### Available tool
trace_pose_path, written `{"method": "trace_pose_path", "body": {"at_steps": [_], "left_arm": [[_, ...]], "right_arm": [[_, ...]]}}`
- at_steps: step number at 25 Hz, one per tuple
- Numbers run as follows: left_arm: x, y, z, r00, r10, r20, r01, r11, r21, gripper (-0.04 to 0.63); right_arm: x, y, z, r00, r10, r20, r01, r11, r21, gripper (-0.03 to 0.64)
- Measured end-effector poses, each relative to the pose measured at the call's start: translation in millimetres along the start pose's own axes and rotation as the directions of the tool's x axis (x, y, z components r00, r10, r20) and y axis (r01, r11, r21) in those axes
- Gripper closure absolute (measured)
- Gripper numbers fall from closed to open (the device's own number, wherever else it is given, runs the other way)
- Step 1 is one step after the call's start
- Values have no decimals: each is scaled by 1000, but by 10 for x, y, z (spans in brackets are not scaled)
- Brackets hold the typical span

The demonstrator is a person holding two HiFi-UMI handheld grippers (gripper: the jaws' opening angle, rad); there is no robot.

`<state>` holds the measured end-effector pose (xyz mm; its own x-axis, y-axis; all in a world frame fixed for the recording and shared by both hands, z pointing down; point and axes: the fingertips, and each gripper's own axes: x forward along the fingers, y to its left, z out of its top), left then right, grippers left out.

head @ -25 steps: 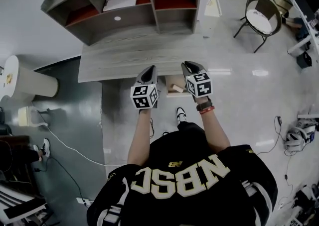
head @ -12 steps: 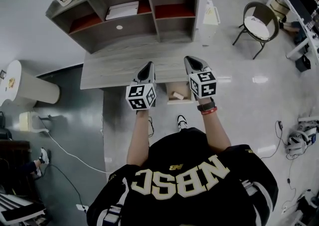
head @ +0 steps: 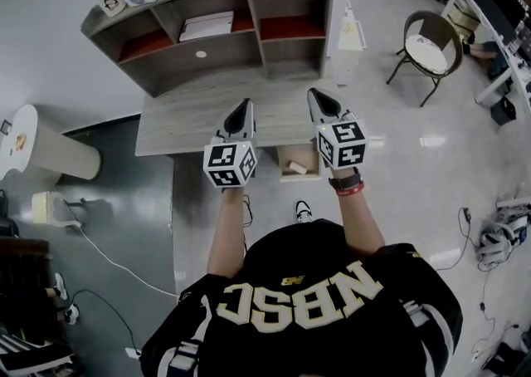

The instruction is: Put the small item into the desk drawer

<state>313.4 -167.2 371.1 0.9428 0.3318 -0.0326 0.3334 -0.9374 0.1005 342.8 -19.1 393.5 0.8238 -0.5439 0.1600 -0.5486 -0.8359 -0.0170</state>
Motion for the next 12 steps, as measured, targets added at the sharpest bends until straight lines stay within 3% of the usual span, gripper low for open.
{"method": "trace_pose_path", "body": {"at_steps": [6, 12], "left_arm": [[5, 24, 115, 1000, -10, 19, 10, 1000, 12, 583], [6, 55, 135, 999, -31, 20, 31, 1000, -4, 583]], "right_arm": [[8, 29, 86, 1000, -5, 22, 5, 1000, -3, 609], [30, 154, 178, 998, 41, 48, -42, 999, 14, 609]]}}
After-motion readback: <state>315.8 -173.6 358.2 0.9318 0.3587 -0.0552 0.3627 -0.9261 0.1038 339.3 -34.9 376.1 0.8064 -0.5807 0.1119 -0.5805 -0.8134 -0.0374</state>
